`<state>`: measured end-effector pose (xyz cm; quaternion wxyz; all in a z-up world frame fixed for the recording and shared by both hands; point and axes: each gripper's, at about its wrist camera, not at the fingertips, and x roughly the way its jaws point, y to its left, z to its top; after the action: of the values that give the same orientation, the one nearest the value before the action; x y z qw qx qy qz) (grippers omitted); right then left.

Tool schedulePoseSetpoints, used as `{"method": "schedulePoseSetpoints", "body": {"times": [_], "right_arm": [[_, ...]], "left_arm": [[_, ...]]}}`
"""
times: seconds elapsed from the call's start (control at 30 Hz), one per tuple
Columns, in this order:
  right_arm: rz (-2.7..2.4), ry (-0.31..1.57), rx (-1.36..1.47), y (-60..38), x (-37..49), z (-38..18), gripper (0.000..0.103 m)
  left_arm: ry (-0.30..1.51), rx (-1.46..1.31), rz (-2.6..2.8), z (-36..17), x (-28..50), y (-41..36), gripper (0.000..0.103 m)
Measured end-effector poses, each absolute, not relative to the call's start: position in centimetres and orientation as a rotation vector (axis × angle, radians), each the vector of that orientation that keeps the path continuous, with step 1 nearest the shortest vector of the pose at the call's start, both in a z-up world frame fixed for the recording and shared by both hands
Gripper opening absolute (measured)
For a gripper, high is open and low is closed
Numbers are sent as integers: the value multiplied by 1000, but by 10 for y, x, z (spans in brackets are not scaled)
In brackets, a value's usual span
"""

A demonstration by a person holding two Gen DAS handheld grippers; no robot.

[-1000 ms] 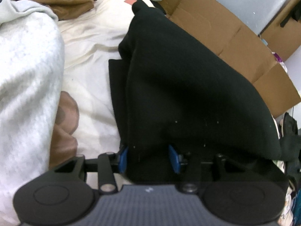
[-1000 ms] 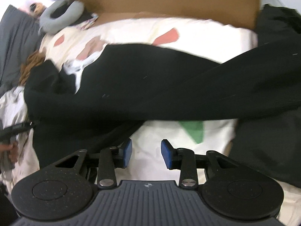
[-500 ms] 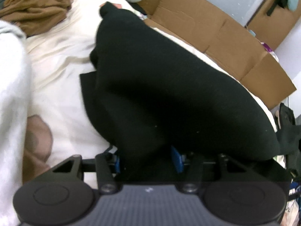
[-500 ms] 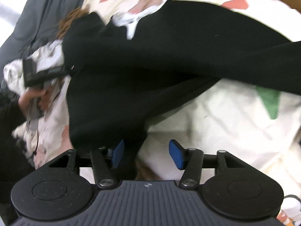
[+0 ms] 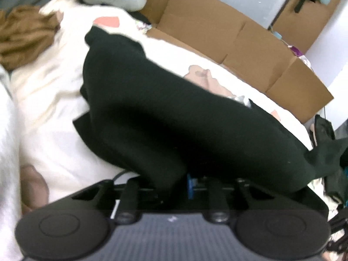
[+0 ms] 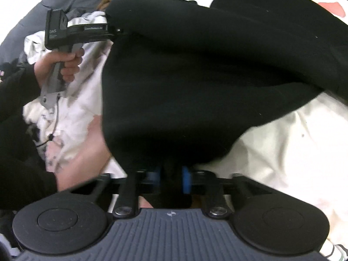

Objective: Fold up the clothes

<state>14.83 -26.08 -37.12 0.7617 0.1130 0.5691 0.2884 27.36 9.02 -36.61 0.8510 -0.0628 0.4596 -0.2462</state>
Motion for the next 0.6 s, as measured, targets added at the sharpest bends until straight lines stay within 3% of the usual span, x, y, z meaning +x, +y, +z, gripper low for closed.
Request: {"method": "schedulePoseSetpoints", "body": {"times": [0.27, 0.6], "right_arm": [[540, 1105, 344, -304, 152, -339, 5], [403, 994, 411, -348, 187, -322, 4]], "left_arm": [[931, -109, -537, -324, 275, 96, 19], [902, -71, -593, -335, 322, 61, 18]]}}
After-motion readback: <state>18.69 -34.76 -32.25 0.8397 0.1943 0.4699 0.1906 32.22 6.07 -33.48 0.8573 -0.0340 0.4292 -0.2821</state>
